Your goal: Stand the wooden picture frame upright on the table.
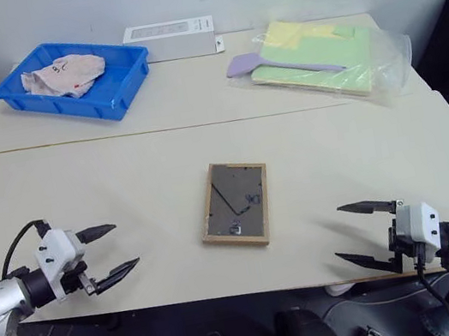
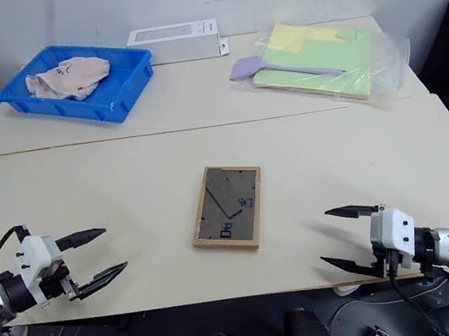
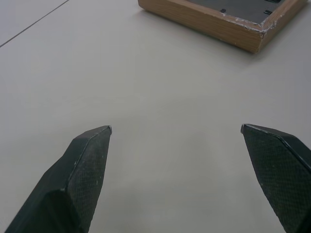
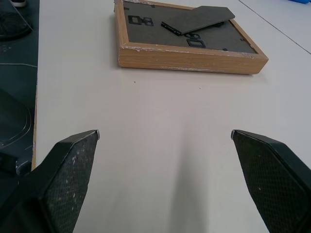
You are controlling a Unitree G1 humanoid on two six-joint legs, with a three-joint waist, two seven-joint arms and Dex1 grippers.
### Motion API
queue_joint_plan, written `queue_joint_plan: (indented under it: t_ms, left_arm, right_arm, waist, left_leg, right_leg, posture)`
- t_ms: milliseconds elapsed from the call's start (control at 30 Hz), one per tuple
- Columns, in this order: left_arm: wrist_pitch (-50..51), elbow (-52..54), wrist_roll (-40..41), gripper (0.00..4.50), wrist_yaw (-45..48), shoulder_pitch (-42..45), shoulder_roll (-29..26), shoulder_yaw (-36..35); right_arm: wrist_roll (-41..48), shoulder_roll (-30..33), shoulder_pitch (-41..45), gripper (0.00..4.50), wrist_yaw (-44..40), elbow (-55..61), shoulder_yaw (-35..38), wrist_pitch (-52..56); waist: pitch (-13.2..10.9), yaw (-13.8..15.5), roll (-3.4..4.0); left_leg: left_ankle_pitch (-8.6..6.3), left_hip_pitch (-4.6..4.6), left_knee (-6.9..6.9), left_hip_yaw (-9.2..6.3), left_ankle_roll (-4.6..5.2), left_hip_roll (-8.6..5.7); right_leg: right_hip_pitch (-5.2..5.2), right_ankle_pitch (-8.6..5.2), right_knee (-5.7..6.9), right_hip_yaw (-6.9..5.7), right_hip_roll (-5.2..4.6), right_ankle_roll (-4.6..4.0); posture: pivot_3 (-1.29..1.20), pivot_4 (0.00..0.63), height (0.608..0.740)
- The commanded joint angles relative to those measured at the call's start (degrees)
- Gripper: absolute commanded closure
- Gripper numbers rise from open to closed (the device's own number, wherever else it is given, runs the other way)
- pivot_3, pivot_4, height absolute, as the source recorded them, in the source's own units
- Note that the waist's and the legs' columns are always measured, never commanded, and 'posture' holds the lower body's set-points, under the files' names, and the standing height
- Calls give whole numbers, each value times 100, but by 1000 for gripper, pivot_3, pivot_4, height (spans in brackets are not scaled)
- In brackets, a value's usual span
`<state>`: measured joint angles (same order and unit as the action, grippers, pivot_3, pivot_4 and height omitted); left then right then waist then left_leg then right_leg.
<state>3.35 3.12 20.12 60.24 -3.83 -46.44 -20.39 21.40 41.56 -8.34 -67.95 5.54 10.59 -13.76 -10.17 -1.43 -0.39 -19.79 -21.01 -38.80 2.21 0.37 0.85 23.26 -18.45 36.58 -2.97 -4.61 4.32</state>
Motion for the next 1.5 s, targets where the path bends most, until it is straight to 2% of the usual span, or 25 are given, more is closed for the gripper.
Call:
queue_joint_plan:
  t_ms: [33, 133, 267, 433, 567, 633, 667, 1000, 1200, 1333, 1500]
  left_arm:
    - [85, 6, 57, 0, -99, 154, -67, -18]
    - [589, 240, 226, 0, -169, 347, -70, 137]
    - [820, 353, -289, 886, -579, 891, 30, 741]
    - [1335, 214, -785, 2476, -1247, 1754, 603, 1640]
    - [962, -172, -1342, 3673, -1459, 2186, 930, 2275]
    - [1108, -285, -1298, 4345, -1458, 2438, 1228, 2492]
    - [1136, -294, -1252, 4456, -1436, 2528, 1346, 2551]
    - [1613, -89, -1449, 4456, -1399, 2633, 1686, 3095]
    - [1621, 124, -1373, 4456, -1446, 2446, 1613, 2901]
    - [1686, 194, -1342, 4456, -1403, 2355, 1542, 2873]
    - [1682, 193, -1355, 4456, -1397, 2357, 1560, 2917]
  right_arm:
    - [116, 9, 87, 23, 71, 108, 18, 56]
    - [268, -38, 377, 23, 256, 395, -136, 501]
    - [-58, -145, 1058, 1299, 657, 552, -620, 1085]
    - [-711, -543, 1936, 3091, 1110, 212, -1324, 1317]
    - [-1170, -784, 2408, 4401, 1443, -102, -1659, 1436]
    - [-1419, -943, 2670, 4500, 1659, -316, -1817, 1524]
    - [-1516, -1000, 2765, 4500, 1720, -400, -1887, 1556]
    - [-1626, -1172, 3028, 4500, 1750, -493, -2102, 1861]
    - [-928, -1028, 3015, 4500, 1324, -364, -1630, 1708]
    - [-1036, -766, 2972, 4500, 1475, -650, -1413, 1934]
    - [-1304, -768, 2944, 4500, 1551, -940, -1577, 1971]
  waist:
    - [0, -1, 0]
    - [0, -8, 0]
    - [0, -4, 0]
    - [1, 14, -2]
    - [1, 14, -2]
    - [1, 15, -2]
    - [1, 15, -3]
    - [3, 6, -4]
    - [2, 63, -4]
    - [2, 120, -4]
    - [2, 117, -4]
  left_leg:
    - [0, 0, 0, 0, 0, 0]
    - [0, 0, -2, 0, 0, 0]
    - [1, -1, -13, 0, -2, 0]
    - [1, -13, -21, 1, -3, -3]
    - [0, -26, -26, 7, 0, -6]
    - [1, -26, -31, 9, 0, -7]
    - [1, -24, -33, 9, 0, -7]
    - [5, -17, -36, 10, -2, -5]
    - [4, -22, -36, 9, -1, -6]
    - [3, -22, -36, 9, 0, -6]
    - [4, -21, -35, 10, -1, -5]
  right_leg:
    - [0, 0, 0, 0, 0, 0]
    - [0, 0, 4, 0, 1, 0]
    - [3, 0, 18, 2, 0, 0]
    - [11, 1, 40, 0, 5, 2]
    - [19, 1, 43, 0, 8, 3]
    - [19, 2, 45, 0, 8, 4]
    - [18, 2, 48, 0, 9, 4]
    - [14, 2, 54, 3, 10, 4]
    - [16, 2, 50, 3, 10, 4]
    - [15, 2, 49, 3, 9, 4]
    - [16, 2, 50, 3, 10, 4]
  posture:
    - [0, 150, 740]
    - [0, 150, 740]
    - [0, 150, 740]
    - [0, 150, 740]
    - [0, 150, 740]
    - [0, 150, 740]
    - [0, 150, 740]
    - [0, 150, 740]
    - [0, 150, 740]
    - [0, 150, 740]
    - [0, 150, 740]
